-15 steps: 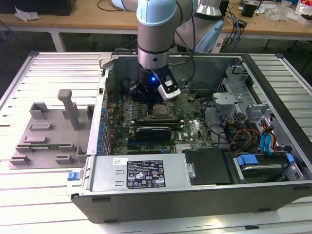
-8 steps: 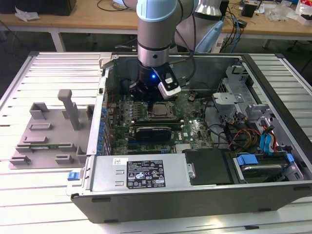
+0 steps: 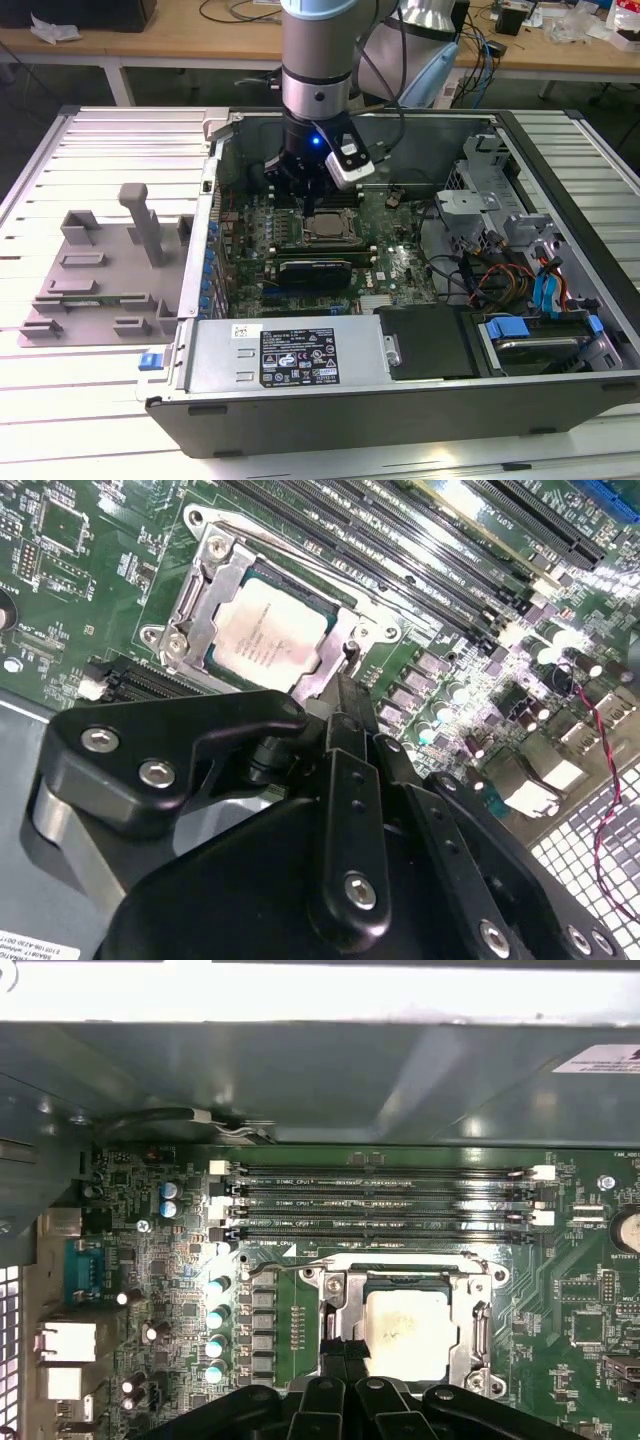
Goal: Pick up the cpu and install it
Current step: 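Close the cpu cover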
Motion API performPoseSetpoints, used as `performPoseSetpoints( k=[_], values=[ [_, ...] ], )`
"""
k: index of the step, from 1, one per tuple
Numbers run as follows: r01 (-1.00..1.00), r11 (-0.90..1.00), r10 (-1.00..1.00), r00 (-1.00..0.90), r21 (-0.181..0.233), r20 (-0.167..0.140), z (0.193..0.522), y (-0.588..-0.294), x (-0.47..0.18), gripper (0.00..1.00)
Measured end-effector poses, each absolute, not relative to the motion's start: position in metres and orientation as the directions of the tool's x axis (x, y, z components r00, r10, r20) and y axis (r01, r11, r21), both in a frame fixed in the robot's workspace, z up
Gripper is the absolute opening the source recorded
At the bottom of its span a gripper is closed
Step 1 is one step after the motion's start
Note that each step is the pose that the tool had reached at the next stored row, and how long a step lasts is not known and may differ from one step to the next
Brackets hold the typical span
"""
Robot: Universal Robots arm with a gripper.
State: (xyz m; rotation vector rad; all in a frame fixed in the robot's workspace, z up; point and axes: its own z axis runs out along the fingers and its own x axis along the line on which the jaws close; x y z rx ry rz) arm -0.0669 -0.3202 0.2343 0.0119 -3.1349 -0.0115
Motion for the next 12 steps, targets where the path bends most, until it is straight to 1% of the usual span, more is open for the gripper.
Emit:
performPoseSetpoints(
  k=[6,12],
  values=[
    [-0.008,1.000,-0.008,-1.000,0.007,0.004,0.234,-0.320,-0.062,0.11],
    [-0.008,1.000,-0.008,-1.000,0.007,0.004,0.234,-0.320,-0.038,0.11]
  ],
)
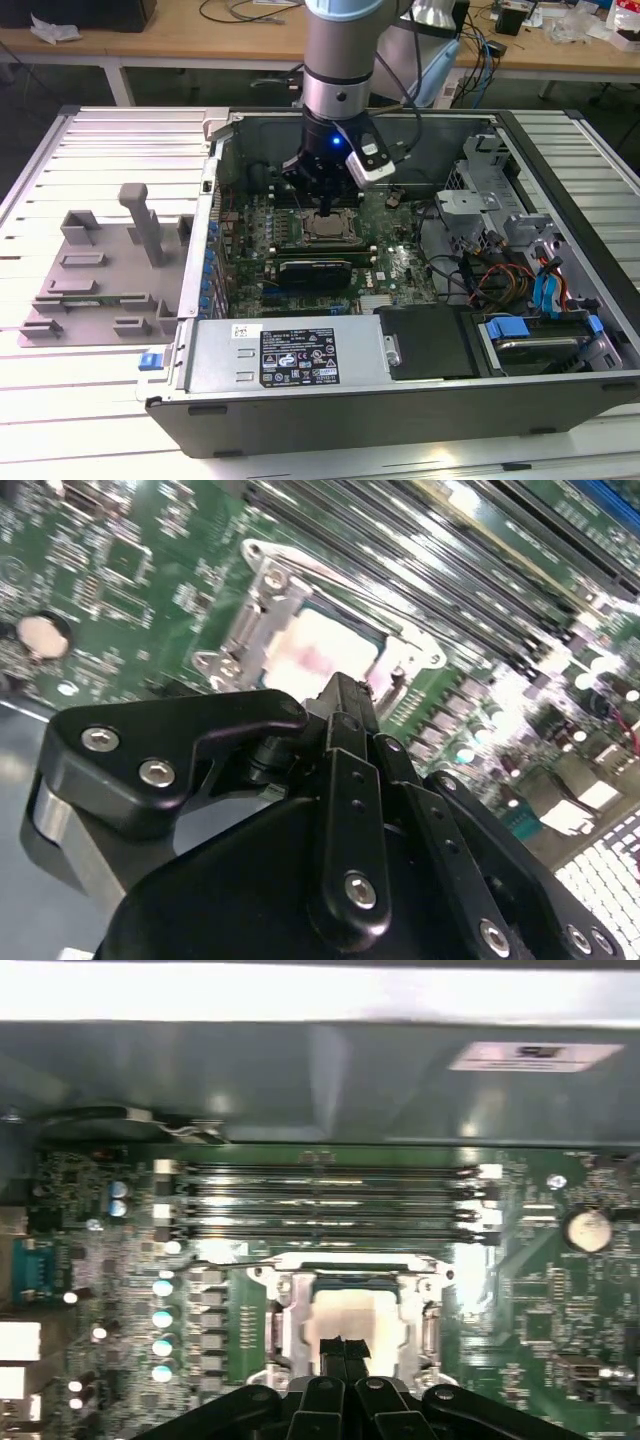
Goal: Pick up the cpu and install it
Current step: 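Close the cpu cover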
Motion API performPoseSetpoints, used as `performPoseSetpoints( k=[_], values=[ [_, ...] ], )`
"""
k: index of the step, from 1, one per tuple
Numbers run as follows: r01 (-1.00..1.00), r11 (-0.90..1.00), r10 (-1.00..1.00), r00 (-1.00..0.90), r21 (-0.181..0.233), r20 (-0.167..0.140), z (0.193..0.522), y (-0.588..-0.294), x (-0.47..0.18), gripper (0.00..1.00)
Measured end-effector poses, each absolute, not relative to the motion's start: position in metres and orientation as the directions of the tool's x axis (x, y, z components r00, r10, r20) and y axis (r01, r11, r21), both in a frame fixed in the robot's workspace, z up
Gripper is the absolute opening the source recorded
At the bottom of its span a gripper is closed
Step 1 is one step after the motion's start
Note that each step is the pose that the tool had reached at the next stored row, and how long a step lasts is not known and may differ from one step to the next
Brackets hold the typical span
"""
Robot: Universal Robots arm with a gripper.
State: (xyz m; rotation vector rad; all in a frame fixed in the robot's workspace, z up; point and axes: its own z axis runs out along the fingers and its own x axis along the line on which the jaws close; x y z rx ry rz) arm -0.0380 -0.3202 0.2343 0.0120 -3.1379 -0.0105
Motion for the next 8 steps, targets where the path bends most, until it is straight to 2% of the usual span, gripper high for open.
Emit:
performPoseSetpoints(
  k=[6,8],
  values=[
    [-0.008,1.000,-0.008,-1.000,0.007,0.001,0.2343,-0.3202,-0.0298,0.11],
    [-0.009,1.000,-0.009,-1.000,0.007,-0.019,0.2341,-0.3202,-0.0302,0.11]
  ],
)
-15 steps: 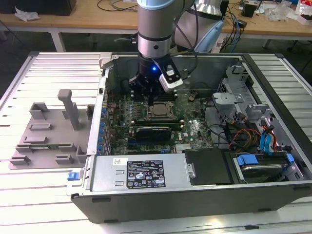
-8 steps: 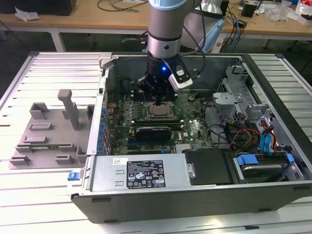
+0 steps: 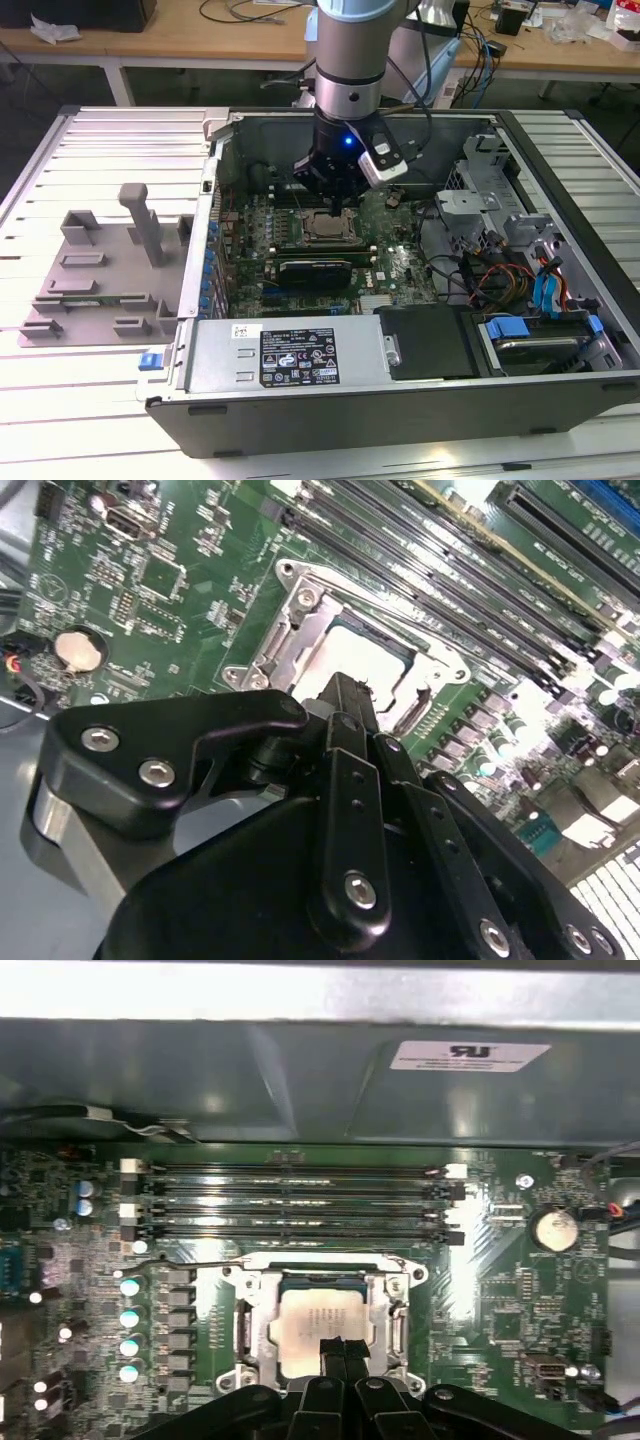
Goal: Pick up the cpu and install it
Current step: 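Close the cpu cover, then install the first cpu locking lever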
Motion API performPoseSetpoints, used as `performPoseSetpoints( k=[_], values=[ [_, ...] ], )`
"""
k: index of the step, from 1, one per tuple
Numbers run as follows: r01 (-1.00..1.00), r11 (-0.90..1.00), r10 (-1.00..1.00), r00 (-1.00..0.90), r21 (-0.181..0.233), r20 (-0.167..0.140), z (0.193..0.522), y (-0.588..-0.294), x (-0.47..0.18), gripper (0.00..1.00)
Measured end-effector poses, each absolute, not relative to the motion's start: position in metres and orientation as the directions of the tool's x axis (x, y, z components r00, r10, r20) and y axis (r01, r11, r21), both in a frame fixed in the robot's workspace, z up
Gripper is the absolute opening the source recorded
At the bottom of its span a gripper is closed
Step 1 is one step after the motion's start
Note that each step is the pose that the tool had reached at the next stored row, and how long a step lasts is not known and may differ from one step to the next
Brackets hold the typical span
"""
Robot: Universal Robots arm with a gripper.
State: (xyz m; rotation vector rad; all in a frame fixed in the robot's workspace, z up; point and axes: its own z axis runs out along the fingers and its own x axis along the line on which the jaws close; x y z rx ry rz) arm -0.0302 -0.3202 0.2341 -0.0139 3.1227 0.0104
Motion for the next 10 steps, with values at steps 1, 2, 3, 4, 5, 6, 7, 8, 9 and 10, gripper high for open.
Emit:
performPoseSetpoints(
  k=[1,2,3,4,5,6,7,8,9,10],
  values=[
    [-0.009,1.000,-0.009,-1.000,0.007,-0.029,0.2339,-0.3202,-0.0307,0.11],
    [-0.009,1.000,-0.009,-0.999,0.006,-0.033,0.2340,-0.3202,-0.0328,0.11],
    [-0.009,1.000,-0.009,-0.999,0.006,-0.035,0.2340,-0.3202,-0.0345,0.11],
    [-0.009,1.000,-0.009,-0.999,0.006,-0.036,0.2339,-0.3202,-0.0350,0.11],
    [-0.009,1.000,-0.009,-0.999,0.006,-0.036,0.2339,-0.3202,-0.0350,0.11],
    [-0.009,1.000,-0.009,-0.999,0.006,-0.036,0.2351,-0.3203,-0.0350,0.11],
    [-0.009,1.000,-0.009,-0.999,0.006,-0.036,0.2363,-0.3202,-0.0350,0.11],
    [-0.009,1.000,-0.009,-0.999,0.006,-0.036,0.2363,-0.3202,-0.0350,0.11],
    [-0.009,1.000,-0.009,-0.999,0.006,-0.036,0.2365,-0.3202,-0.0350,0.11],
    [-0.009,1.000,-0.009,-0.999,0.006,-0.036,0.2367,-0.3202,-0.0350,0.11]
  ],
)
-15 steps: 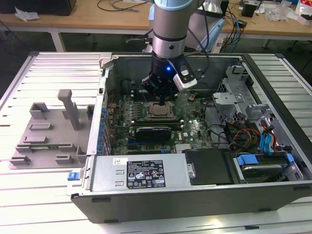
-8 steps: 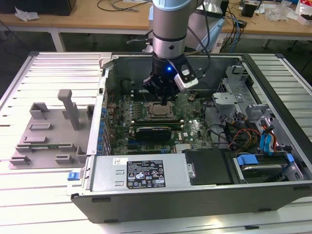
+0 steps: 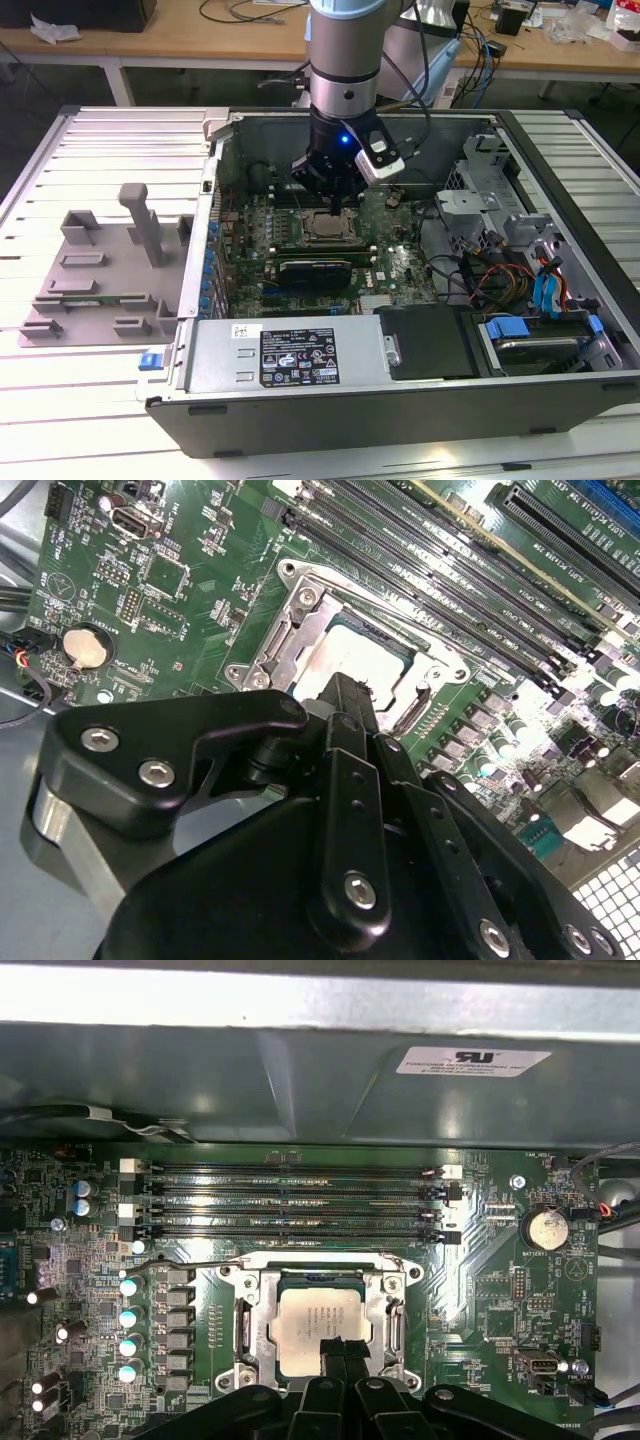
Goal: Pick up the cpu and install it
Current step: 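Install the first cpu locking lever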
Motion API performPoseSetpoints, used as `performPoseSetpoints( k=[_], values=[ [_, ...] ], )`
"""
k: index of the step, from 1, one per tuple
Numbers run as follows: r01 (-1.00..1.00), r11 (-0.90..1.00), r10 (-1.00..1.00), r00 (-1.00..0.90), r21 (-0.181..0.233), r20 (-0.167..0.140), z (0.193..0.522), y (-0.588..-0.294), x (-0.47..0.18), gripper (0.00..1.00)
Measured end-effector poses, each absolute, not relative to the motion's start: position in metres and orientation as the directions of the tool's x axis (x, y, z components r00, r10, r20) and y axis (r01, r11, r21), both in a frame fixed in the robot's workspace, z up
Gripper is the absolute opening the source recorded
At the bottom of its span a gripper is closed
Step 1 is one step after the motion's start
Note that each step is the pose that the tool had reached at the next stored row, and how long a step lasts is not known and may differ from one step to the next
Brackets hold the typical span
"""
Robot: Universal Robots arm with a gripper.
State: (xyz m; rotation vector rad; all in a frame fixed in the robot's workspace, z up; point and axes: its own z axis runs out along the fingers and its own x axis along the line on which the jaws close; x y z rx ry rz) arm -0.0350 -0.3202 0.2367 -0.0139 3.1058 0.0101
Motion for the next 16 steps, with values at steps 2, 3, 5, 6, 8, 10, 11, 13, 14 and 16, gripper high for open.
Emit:
performPoseSetpoints(
  k=[2,3,5,6,8,10,11,13,14,16],
  values=[
    [-0.009,1.000,-0.009,-0.999,0.006,-0.036,0.237,-0.320,-0.035,0.11],
    [-0.009,1.000,-0.009,-0.999,0.006,-0.036,0.237,-0.320,-0.035,0.11],
    [-0.009,1.000,-0.009,-0.999,0.006,-0.036,0.237,-0.320,-0.035,0.11],
    [-0.008,1.000,-0.008,-0.999,0.006,-0.037,0.237,-0.320,-0.035,0.11],
    [-0.006,1.000,-0.006,-0.999,0.006,-0.038,0.237,-0.320,-0.035,0.11],
    [-0.004,1.000,-0.004,-0.999,0.006,-0.038,0.237,-0.320,-0.037,0.11],
    [-0.004,1.000,-0.003,-0.999,0.006,-0.038,0.237,-0.320,-0.037,0.11],
    [-0.003,1.000,-0.002,-0.999,0.006,-0.038,0.237,-0.320,-0.041,0.11],
    [-0.002,1.000,-0.002,-0.999,0.006,-0.038,0.237,-0.320,-0.043,0.11],
    [0.001,1.000,0.001,-0.999,0.007,-0.039,0.237,-0.320,-0.054,0.11]
  ],
)
